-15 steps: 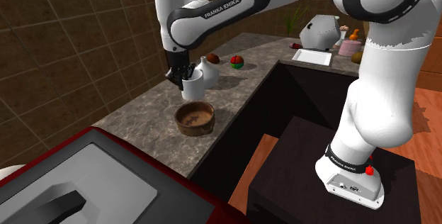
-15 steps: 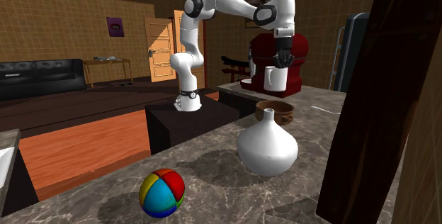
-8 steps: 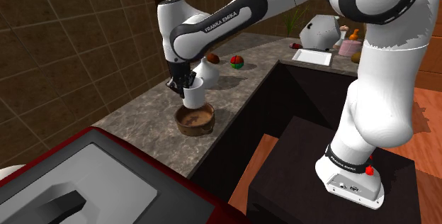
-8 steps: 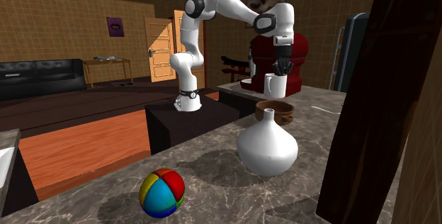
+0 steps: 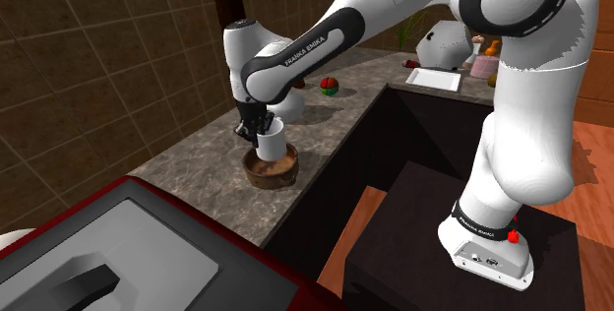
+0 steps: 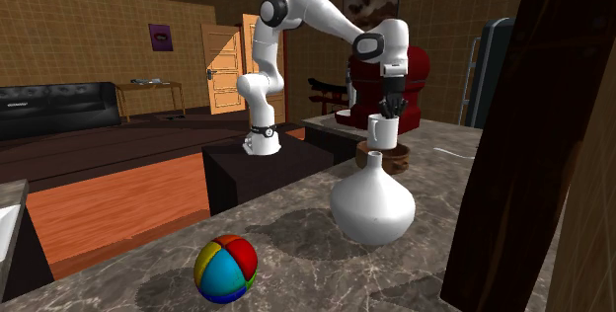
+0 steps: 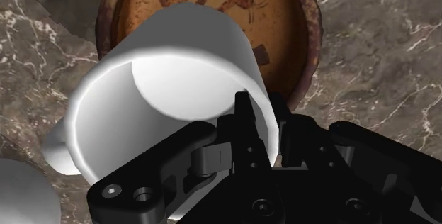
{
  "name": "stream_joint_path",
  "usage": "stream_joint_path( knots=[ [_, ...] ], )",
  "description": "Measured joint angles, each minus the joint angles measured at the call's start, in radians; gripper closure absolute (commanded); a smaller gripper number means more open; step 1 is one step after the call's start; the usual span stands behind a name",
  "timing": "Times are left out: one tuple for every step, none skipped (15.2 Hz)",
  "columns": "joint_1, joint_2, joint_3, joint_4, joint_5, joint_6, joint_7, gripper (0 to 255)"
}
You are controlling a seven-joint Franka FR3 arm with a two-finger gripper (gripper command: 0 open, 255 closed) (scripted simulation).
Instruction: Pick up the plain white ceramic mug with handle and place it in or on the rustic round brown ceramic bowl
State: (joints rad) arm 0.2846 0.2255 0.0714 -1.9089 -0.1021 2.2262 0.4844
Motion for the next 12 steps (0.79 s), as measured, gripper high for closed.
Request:
stream_joint_path(
  knots=[
    [0.000, 0.004, 0.000, -0.006, -0.001, 0.010, 0.002, 255],
    [0.000, 0.007, 0.000, -0.007, -0.002, 0.014, 0.002, 255],
    [0.000, 0.008, 0.000, -0.008, -0.002, 0.016, 0.002, 255],
    [0.000, 0.009, 0.000, -0.008, -0.002, 0.017, 0.002, 255],
    [0.000, 0.009, 0.000, -0.008, -0.002, 0.017, 0.002, 255],
    [0.000, 0.009, 0.000, -0.008, -0.002, 0.018, 0.002, 255],
    [0.000, 0.009, 0.000, -0.008, -0.002, 0.018, 0.002, 255],
    [0.000, 0.009, 0.000, -0.008, -0.002, 0.018, 0.002, 0],
    [0.000, 0.009, 0.000, -0.008, -0.002, 0.018, 0.002, 0],
    [0.000, 0.009, 0.000, -0.008, -0.002, 0.018, 0.002, 0],
    [0.000, 0.009, 0.000, -0.008, -0.002, 0.018, 0.002, 0],
    [0.000, 0.009, 0.000, -0.008, -0.002, 0.018, 0.002, 0]
  ],
)
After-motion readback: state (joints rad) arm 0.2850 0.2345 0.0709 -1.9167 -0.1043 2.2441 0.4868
